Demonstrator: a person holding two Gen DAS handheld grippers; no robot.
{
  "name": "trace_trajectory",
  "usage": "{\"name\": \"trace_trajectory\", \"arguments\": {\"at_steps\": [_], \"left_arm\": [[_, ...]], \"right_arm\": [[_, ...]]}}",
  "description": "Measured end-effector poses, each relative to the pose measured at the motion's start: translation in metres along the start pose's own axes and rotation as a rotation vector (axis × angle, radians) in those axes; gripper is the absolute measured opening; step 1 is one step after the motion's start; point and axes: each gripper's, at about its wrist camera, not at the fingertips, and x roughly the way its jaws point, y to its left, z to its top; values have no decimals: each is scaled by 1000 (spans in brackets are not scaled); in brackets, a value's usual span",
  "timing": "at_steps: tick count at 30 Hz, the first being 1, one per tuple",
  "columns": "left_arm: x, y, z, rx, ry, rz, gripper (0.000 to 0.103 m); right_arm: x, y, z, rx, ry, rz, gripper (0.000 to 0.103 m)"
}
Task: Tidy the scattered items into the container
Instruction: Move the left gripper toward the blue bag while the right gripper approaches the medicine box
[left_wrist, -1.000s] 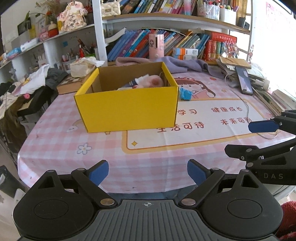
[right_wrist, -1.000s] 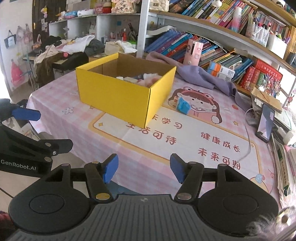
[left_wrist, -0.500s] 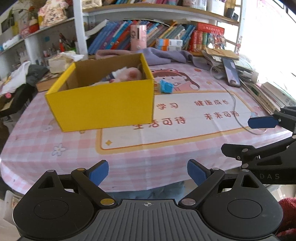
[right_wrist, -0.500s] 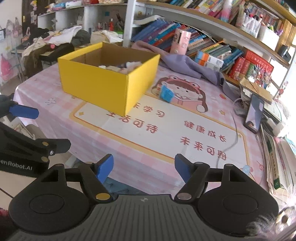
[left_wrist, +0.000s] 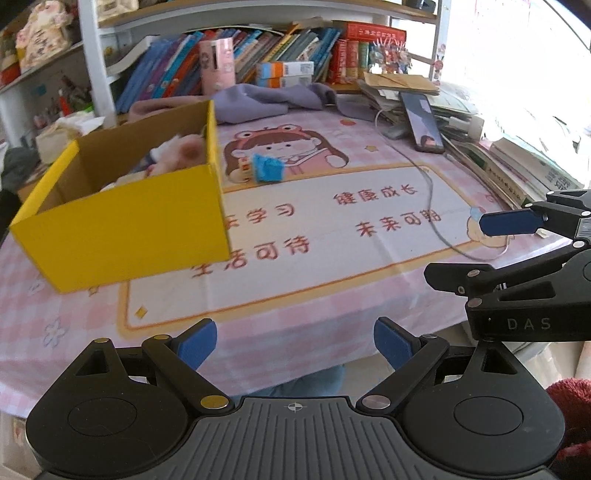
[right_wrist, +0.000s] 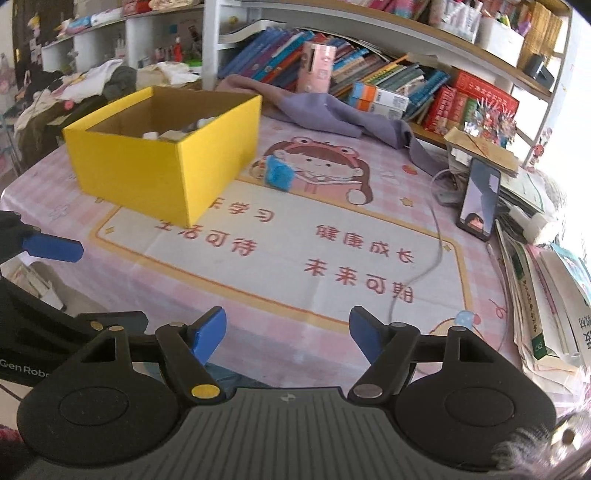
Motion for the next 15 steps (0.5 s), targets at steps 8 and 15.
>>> {"name": "trace_trajectory", "arguments": {"at_steps": [8,15], "left_arm": [[34,-26,39,38,-10,-26,94],[63,-50,77,51,-34,-14,94]], "right_arm": [[23,-44,18,24,-2,9,71],[46,-87,47,1,-30,57,66]]}}
